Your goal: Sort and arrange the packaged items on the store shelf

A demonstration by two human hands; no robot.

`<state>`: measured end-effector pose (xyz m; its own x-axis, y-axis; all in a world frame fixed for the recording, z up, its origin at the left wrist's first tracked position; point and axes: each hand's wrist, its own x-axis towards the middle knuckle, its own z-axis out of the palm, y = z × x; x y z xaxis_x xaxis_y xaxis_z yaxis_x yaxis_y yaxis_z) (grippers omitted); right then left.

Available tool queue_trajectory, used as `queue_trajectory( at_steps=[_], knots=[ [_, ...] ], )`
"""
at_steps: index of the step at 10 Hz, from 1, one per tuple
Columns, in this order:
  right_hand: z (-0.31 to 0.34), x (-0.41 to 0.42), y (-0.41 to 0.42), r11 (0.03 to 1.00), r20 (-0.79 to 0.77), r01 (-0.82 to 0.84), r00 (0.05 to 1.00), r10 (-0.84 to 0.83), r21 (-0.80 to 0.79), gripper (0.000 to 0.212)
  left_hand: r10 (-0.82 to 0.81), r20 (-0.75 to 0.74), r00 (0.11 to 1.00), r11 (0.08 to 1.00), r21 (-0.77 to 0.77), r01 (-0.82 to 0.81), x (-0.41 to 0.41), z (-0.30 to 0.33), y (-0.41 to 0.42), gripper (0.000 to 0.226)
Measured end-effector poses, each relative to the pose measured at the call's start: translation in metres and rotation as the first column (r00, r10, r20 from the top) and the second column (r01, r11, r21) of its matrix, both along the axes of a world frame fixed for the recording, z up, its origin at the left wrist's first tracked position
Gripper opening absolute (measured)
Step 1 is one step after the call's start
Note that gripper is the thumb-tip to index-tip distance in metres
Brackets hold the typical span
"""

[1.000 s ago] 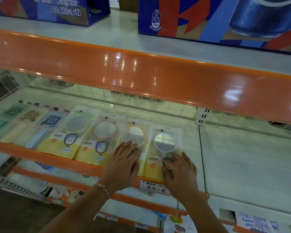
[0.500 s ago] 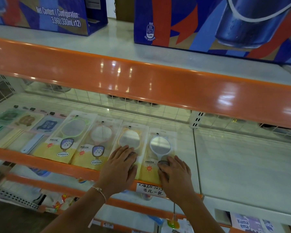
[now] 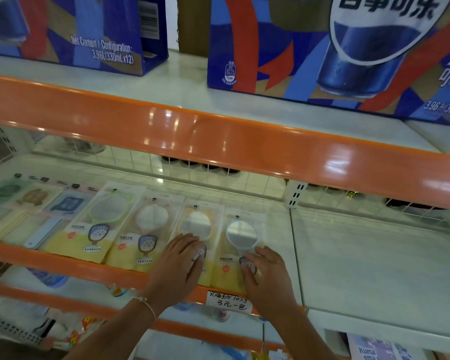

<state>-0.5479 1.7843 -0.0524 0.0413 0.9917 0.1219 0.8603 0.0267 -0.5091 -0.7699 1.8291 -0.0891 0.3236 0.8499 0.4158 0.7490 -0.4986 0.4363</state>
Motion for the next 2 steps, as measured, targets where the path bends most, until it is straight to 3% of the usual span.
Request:
queue_trajectory(
  at_steps=[2],
  knots=[
    [0.0051, -0.0090, -0.0049, 0.998, -0.044, 0.062, 0.997, -0.060, 0.028, 0.025, -0.009, 0.108, 0.994, 1.000, -0.028, 0.013, -0.0064, 0.0079, 0.0013, 0.041]
  ],
)
